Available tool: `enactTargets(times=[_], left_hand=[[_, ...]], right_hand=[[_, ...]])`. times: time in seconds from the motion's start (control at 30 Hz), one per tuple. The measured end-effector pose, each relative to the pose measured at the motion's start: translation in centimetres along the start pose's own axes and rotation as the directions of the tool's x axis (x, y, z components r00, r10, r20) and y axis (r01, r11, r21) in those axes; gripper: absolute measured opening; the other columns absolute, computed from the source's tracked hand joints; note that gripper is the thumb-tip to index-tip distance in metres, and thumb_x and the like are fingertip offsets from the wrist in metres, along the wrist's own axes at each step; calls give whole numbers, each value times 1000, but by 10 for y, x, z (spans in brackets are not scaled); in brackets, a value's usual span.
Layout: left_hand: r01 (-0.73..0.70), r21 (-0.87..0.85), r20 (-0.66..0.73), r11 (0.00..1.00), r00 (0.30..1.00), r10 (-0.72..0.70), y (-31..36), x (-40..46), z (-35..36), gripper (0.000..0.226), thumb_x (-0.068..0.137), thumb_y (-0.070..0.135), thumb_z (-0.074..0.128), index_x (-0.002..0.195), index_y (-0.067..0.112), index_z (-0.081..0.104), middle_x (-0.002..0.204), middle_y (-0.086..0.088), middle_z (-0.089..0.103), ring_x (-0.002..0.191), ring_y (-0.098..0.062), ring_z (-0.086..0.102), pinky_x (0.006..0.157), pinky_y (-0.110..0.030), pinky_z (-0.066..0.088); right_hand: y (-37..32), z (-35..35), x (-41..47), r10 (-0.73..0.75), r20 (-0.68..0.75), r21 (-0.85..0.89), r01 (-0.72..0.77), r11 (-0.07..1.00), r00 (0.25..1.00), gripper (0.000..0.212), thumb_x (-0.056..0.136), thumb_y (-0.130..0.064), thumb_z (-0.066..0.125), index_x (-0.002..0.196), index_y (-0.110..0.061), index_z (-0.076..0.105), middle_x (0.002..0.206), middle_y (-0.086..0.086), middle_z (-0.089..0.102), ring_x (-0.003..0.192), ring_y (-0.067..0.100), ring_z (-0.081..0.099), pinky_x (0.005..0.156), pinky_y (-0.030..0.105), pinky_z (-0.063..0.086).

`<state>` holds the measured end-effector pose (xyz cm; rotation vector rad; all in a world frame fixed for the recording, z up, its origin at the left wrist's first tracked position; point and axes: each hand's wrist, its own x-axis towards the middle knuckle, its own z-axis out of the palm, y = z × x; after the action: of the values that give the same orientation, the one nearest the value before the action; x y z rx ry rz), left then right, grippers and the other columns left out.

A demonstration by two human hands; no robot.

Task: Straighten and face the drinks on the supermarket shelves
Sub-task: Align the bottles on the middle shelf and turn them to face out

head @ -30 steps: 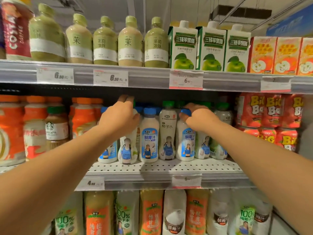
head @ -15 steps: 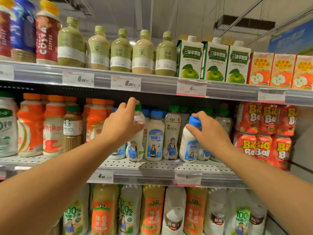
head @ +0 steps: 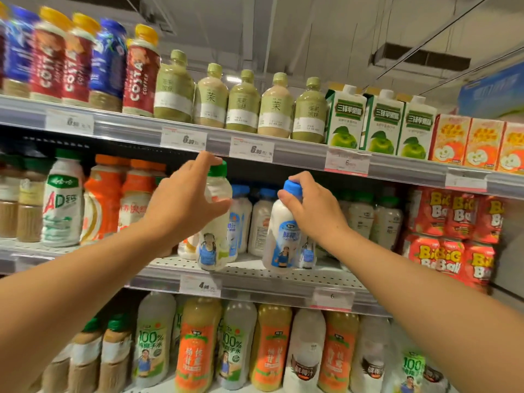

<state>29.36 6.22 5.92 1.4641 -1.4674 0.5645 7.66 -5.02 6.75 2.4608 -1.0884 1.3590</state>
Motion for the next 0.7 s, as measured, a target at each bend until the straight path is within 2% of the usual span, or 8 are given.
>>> enactTargets(times=[0.1,0.23,0.3,0.37,0.5,0.63,0.7], left_hand=[[12,25,33,1000,999,-13,-21,-13,-13,64,72,43,77,123,33,38,108,3,61,77,-15,56,66,-37,51],[32,63,76,997,996,-37,-38,-23,-21,68,71,45,77,126,31,39,110,3,61,80,-14,57,73,-40,53],[40,45,74,998,996,-44,-43,-24,-24,68,71,45,77,126,31,39,108,4,61,80,-14,58,72,-41,55],[51,22,82,998,995,-53,-46,-25,-24,67,71,44,77,125,33,38,104,6,60,78,-12,58,70,-40,55],[56,2,101,998,993,-56,-50,-25,-20,65,73,43,77,125,35,38,99,9,59,72,-5,55,60,-28,50],[68,-12,147,998,987,-65,-51,-27,-15,66,74,44,76,126,35,37,100,9,60,73,-6,55,64,-33,53],[79,-14,162,997,984,-75,-52,-28,-12,65,74,44,76,125,36,38,93,9,59,71,-7,55,64,-35,54]], right_hand=[[-11,28,11,54,33,10,-54,998,998,34,96,-46,49,121,-23,46,107,0,59,88,19,56,69,34,44],[-13,57,24,140,84,-41,-137,990,987,39,97,-46,49,124,-19,44,112,8,61,96,28,58,78,41,50],[-11,67,30,178,72,-55,-174,983,981,41,96,-47,50,125,-18,45,111,9,61,99,30,58,74,38,47],[-11,73,35,201,55,-67,-197,978,978,42,96,-48,50,127,-19,46,105,8,61,94,27,58,67,34,41],[-14,83,47,228,85,-200,-207,958,970,44,96,-50,48,125,-17,47,97,8,62,91,29,60,64,33,41],[-19,90,55,287,116,-259,-250,933,951,45,98,-47,46,132,-18,41,111,14,62,103,34,59,72,37,46],[-20,92,57,304,126,-268,-262,927,944,44,99,-46,45,132,-19,39,116,14,60,106,34,58,76,39,48]])
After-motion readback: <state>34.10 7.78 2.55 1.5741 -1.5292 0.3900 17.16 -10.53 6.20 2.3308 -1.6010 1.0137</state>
